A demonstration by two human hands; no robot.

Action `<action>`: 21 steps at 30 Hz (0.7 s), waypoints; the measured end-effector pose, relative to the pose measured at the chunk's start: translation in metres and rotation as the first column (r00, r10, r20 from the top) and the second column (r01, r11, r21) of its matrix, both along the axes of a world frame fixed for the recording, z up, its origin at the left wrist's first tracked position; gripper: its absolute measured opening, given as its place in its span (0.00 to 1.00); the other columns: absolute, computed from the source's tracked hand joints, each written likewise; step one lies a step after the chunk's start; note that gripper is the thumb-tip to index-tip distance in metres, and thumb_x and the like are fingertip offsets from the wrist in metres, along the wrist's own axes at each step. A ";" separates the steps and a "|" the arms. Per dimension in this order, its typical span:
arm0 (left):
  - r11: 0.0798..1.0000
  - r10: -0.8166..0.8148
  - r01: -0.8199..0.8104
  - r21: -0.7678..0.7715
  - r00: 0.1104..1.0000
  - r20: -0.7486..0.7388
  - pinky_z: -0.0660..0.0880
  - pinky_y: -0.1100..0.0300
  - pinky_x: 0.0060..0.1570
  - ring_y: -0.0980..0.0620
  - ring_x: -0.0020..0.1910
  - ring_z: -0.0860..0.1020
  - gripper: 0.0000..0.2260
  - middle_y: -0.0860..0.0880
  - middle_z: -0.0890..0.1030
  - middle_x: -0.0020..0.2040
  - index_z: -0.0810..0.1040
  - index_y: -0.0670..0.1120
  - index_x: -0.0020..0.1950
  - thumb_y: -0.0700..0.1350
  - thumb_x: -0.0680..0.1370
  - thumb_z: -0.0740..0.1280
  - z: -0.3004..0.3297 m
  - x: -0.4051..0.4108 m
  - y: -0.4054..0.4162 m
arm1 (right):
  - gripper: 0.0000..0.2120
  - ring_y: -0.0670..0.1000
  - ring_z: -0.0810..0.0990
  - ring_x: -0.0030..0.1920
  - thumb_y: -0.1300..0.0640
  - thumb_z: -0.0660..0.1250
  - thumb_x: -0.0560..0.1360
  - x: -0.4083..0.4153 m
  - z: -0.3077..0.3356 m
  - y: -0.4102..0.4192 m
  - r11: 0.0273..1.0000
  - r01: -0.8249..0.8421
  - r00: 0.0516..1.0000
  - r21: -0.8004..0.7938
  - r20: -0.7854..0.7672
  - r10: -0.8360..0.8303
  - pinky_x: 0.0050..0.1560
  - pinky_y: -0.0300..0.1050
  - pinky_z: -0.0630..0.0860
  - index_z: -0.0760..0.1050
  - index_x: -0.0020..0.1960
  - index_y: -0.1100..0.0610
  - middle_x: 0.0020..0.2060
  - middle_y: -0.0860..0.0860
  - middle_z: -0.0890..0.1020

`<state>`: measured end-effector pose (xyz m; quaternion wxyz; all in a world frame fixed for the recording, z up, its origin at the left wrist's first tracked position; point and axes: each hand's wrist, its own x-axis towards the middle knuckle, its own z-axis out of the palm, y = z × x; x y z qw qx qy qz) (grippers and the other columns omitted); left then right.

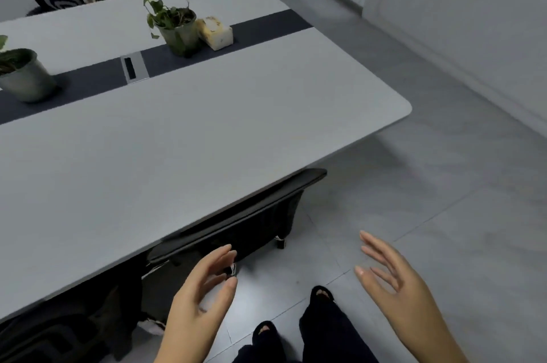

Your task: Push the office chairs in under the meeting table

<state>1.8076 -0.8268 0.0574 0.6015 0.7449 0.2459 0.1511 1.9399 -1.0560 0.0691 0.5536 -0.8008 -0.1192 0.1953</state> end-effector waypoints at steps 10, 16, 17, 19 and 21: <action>0.978 -0.205 0.204 0.036 0.978 0.030 0.74 0.66 0.57 0.60 0.58 0.77 0.17 0.60 0.80 0.57 0.76 0.67 0.53 0.56 0.65 0.65 0.008 0.042 -0.036 | 0.21 0.46 0.75 0.60 0.52 0.68 0.68 -0.025 0.013 -0.067 0.912 0.411 0.912 -0.003 -0.017 -0.411 0.54 0.39 0.70 0.72 0.60 0.39 0.58 0.44 0.77; 0.959 -0.277 0.274 0.067 0.960 0.041 0.74 0.68 0.56 0.61 0.58 0.77 0.17 0.60 0.80 0.56 0.76 0.66 0.54 0.56 0.66 0.64 0.010 0.094 -0.088 | 0.22 0.46 0.75 0.59 0.58 0.69 0.70 0.002 0.015 -0.126 0.877 0.481 0.877 0.008 0.012 -0.481 0.61 0.44 0.68 0.72 0.58 0.37 0.57 0.44 0.78; 0.958 -0.284 0.282 0.052 0.958 0.046 0.74 0.67 0.57 0.61 0.58 0.77 0.17 0.60 0.81 0.56 0.76 0.66 0.54 0.56 0.65 0.64 0.009 0.105 -0.100 | 0.22 0.45 0.75 0.59 0.59 0.69 0.70 0.009 0.013 -0.139 0.874 0.486 0.874 0.014 0.016 -0.486 0.60 0.43 0.69 0.72 0.58 0.37 0.57 0.44 0.79; 0.956 -0.294 0.293 0.019 0.954 0.065 0.74 0.67 0.56 0.61 0.57 0.77 0.18 0.59 0.81 0.56 0.77 0.64 0.54 0.57 0.65 0.65 0.008 0.130 -0.130 | 0.22 0.43 0.76 0.59 0.58 0.69 0.70 0.027 0.010 -0.169 0.863 0.503 0.862 0.048 0.040 -0.505 0.57 0.39 0.73 0.73 0.57 0.37 0.54 0.42 0.81; 0.953 -0.301 0.303 -0.011 0.950 0.088 0.75 0.68 0.54 0.60 0.57 0.78 0.18 0.59 0.81 0.56 0.77 0.64 0.54 0.56 0.65 0.65 0.008 0.155 -0.163 | 0.21 0.39 0.76 0.59 0.53 0.68 0.67 0.048 0.011 -0.199 0.854 0.513 0.853 0.084 0.056 -0.518 0.57 0.35 0.74 0.73 0.57 0.37 0.55 0.37 0.79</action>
